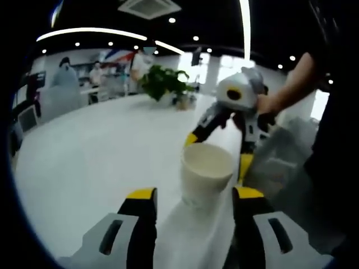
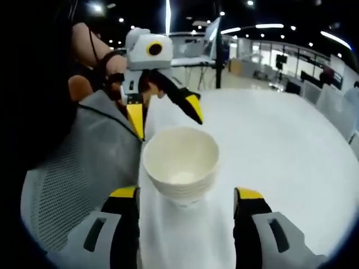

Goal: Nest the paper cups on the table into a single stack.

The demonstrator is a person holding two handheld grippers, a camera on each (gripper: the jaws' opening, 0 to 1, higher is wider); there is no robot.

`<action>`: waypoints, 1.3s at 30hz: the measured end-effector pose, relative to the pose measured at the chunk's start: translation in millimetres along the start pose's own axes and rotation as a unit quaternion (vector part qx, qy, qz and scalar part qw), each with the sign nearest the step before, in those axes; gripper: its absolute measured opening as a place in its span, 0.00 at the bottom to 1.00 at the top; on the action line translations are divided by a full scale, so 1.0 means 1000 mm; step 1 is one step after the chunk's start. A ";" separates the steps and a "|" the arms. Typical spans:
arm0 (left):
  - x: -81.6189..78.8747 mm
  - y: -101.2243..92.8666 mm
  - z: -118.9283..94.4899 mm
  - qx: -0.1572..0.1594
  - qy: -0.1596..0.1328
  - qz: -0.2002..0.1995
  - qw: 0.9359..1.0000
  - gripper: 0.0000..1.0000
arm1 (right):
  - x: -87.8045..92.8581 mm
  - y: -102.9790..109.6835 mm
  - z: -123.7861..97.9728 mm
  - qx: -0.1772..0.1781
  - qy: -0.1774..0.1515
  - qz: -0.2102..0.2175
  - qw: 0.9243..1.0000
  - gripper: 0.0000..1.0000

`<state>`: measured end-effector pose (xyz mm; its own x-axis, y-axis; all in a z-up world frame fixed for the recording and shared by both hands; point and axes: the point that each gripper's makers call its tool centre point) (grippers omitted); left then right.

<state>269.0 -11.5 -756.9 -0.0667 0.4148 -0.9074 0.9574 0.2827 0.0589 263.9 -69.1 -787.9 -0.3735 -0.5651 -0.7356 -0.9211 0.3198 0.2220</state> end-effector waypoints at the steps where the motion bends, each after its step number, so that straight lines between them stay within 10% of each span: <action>1: 0.001 0.000 0.001 0.001 0.001 0.002 1.000 0.53 | 0.000 0.000 0.000 -0.001 -0.001 -0.001 1.000 0.62; 39: 0.001 -0.004 0.022 0.034 0.014 0.044 0.998 0.48 | -0.008 0.004 0.008 -0.017 -0.002 -0.010 1.000 0.48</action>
<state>271.1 -31.3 -766.8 0.0122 0.4590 -0.8883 0.9769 0.1842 0.1085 263.7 -57.5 -786.2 -0.3548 -0.5686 -0.7421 -0.9316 0.2821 0.2292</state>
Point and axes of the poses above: the point that each gripper's makers call its tool centre point, and the gripper's own axes: z roughly forward along the fingers, y roughly to its left, x roughly out of its underside, and after that the axes turned 14 degrees about z, right-handed
